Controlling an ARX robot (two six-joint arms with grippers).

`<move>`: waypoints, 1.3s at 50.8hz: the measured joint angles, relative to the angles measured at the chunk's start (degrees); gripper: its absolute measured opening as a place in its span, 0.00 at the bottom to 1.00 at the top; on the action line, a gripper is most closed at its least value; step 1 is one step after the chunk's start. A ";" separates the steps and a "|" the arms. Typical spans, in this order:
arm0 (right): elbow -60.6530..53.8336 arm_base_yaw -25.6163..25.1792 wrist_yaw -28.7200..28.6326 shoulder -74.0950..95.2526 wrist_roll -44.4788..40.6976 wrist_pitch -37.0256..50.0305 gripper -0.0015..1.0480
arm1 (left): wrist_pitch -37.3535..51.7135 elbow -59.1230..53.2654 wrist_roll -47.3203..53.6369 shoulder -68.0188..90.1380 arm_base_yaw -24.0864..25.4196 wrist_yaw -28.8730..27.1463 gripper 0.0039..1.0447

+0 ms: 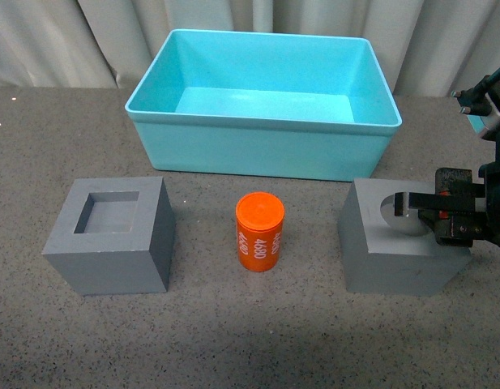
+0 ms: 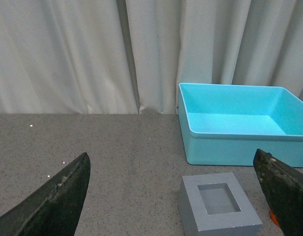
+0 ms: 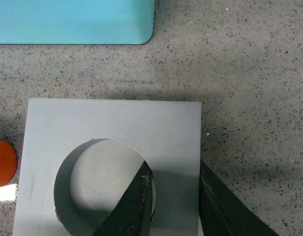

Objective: Place gray and orange parts in blue box

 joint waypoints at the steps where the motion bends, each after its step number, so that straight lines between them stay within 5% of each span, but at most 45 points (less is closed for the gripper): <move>1: 0.02 -0.02 0.00 -0.28 0.11 -0.46 0.19 | 0.00 0.00 0.00 0.00 0.00 0.00 0.94; 15: -1.51 -1.38 -1.46 -12.72 -0.76 -5.46 0.17 | 0.00 0.00 0.00 0.00 0.00 0.00 0.94; 25: 0.81 -1.40 -2.56 -22.58 -1.75 0.81 0.17 | 0.00 0.00 -0.02 -0.02 0.00 0.00 0.94; 44: 15.45 -0.85 -4.55 -4.83 -4.00 6.27 0.17 | 0.00 0.00 -0.02 -0.02 0.00 0.00 0.94; 66: 39.06 -0.48 -5.25 18.64 -3.78 -8.83 0.17 | 0.00 0.00 0.00 -0.02 0.00 0.00 0.94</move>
